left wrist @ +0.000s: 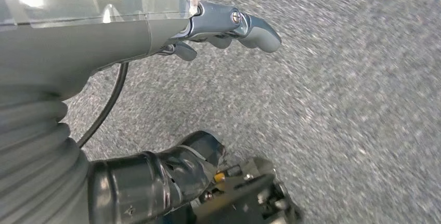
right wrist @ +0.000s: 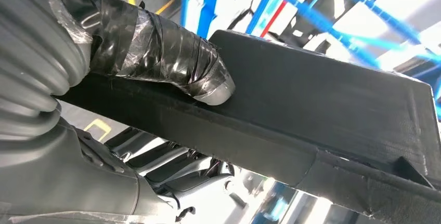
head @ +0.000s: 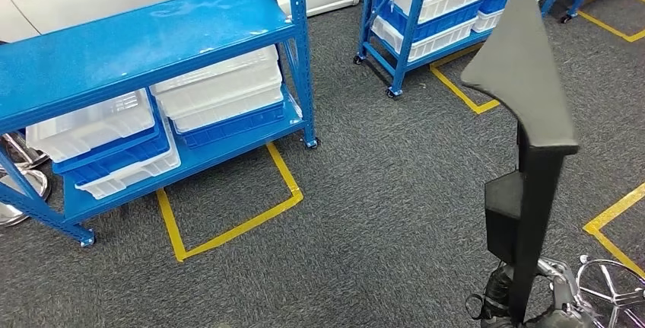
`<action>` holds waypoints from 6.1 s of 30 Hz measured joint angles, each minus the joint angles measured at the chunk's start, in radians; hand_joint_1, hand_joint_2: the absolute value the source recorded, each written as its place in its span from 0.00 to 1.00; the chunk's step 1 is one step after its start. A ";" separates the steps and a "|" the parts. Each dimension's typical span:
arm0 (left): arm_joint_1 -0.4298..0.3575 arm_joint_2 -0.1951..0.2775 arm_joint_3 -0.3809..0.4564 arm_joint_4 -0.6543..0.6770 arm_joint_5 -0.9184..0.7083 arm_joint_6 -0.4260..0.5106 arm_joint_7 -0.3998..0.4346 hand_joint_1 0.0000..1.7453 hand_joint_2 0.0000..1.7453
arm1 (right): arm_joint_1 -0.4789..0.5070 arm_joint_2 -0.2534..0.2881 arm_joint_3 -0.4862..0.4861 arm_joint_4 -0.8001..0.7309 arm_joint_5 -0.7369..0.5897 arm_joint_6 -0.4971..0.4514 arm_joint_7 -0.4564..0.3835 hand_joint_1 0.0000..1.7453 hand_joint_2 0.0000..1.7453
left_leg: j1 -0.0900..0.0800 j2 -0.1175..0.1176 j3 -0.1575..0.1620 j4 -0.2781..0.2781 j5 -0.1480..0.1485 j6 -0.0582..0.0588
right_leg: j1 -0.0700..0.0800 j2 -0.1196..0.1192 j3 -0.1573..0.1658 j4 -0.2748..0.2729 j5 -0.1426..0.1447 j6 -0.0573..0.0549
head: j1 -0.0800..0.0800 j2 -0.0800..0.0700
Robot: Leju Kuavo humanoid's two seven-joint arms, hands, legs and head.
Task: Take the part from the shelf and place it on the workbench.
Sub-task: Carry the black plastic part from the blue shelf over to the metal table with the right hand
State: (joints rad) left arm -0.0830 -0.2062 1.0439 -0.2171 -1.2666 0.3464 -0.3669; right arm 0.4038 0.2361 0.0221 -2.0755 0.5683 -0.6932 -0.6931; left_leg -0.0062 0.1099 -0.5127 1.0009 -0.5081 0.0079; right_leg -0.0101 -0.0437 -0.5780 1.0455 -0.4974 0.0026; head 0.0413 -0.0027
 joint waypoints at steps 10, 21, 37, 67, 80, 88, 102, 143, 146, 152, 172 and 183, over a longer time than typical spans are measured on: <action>0.004 -0.001 0.003 0.000 -0.004 -0.001 -0.002 0.00 1.00 | 0.012 0.044 -0.026 -0.026 -0.002 0.000 0.000 1.00 1.00 | 0.007 -0.147 -0.041 0.108 -0.033 0.005 | 0.009 0.126 -0.013 -0.003 0.022 -0.031 | 0.000 0.000; 0.007 -0.011 0.002 0.000 -0.025 0.002 0.001 0.00 1.00 | 0.048 0.056 -0.056 -0.054 -0.018 -0.001 -0.001 1.00 1.00 | 0.004 -0.078 0.007 -0.028 0.015 0.036 | 0.000 0.058 -0.137 0.240 -0.099 0.017 | 0.005 0.000; 0.007 -0.031 -0.002 0.000 -0.031 0.007 0.002 0.00 1.00 | 0.085 0.056 -0.087 -0.077 -0.034 -0.001 -0.001 1.00 1.00 | 0.014 -0.100 -0.115 0.285 -0.157 -0.017 | 0.000 0.082 -0.013 -0.006 0.017 -0.022 | 0.003 0.000; 0.006 -0.024 0.003 0.000 -0.014 -0.003 -0.007 0.00 1.00 | 0.047 0.061 -0.070 -0.037 0.011 -0.001 -0.001 1.00 1.00 | 0.017 -0.099 -0.104 0.273 -0.164 -0.022 | -0.002 0.067 -0.016 -0.003 0.016 -0.021 | 0.005 0.000; 0.004 -0.019 0.004 0.000 -0.014 -0.003 -0.017 0.00 1.00 | 0.038 0.061 -0.069 -0.030 0.017 -0.001 -0.001 1.00 1.00 | 0.019 -0.119 -0.003 -0.018 0.008 0.031 | -0.001 0.081 -0.084 0.115 -0.049 0.023 | 0.009 0.000; 0.006 -0.019 0.004 0.000 -0.014 -0.009 -0.017 0.00 1.00 | 0.034 0.061 -0.070 -0.025 0.018 -0.001 -0.001 1.00 1.00 | 0.012 -0.016 0.003 0.000 -0.014 0.014 | -0.009 -0.024 -0.003 0.008 0.004 0.032 | 0.009 0.000; 0.008 -0.017 0.005 0.000 -0.015 -0.012 -0.020 0.00 1.00 | 0.035 0.061 -0.079 -0.027 0.021 -0.001 -0.001 1.00 1.00 | 0.022 -0.145 -0.049 0.108 -0.037 -0.009 | -0.004 0.122 0.000 -0.007 0.012 -0.011 | 0.007 0.000; 0.010 -0.016 0.006 0.000 -0.017 -0.015 -0.018 0.00 1.00 | 0.051 0.060 -0.094 -0.035 0.044 -0.001 -0.001 1.00 1.00 | 0.021 -0.085 -0.019 0.020 -0.009 0.039 | -0.003 0.057 -0.127 0.234 -0.104 0.040 | 0.014 0.000; 0.008 -0.016 0.006 0.000 -0.017 -0.015 -0.017 0.00 1.00 | 0.052 0.061 -0.094 -0.034 0.045 -0.001 -0.001 1.00 1.00 | 0.019 -0.047 -0.015 0.020 -0.014 0.038 | -0.004 0.042 -0.099 0.192 -0.056 0.037 | 0.014 0.000; 0.003 -0.017 0.006 0.000 -0.017 -0.015 -0.018 0.00 1.00 | 0.051 0.060 -0.094 -0.035 0.046 -0.001 -0.001 1.00 1.00 | 0.008 0.009 0.000 0.017 -0.025 0.018 | 0.017 -0.008 0.002 -0.015 0.011 0.005 | 0.013 0.000; 0.007 -0.014 0.006 0.000 -0.017 -0.031 -0.024 0.00 1.00 | 0.047 0.060 -0.095 -0.031 0.054 -0.001 -0.001 1.00 1.00 | 0.025 -0.113 -0.030 0.026 0.002 0.040 | -0.002 0.065 -0.094 0.146 -0.061 0.036 | 0.013 0.000; 0.002 -0.012 0.006 0.000 -0.017 -0.049 -0.042 0.00 1.00 | 0.048 0.058 -0.095 -0.025 0.056 -0.001 -0.001 1.00 1.00 | 0.016 0.003 -0.006 0.019 -0.017 0.009 | 0.012 0.001 0.000 -0.020 0.016 0.006 | 0.012 0.000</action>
State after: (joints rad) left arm -0.0809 -0.2183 1.0501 -0.2171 -1.2836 0.2974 -0.4086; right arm 0.4519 0.2942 -0.0729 -2.1000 0.6247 -0.6945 -0.6941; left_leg 0.0096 0.1133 -0.5189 1.0198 -0.5247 0.0173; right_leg 0.0018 -0.0423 -0.5776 1.0258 -0.4817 0.0090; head 0.0534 -0.0027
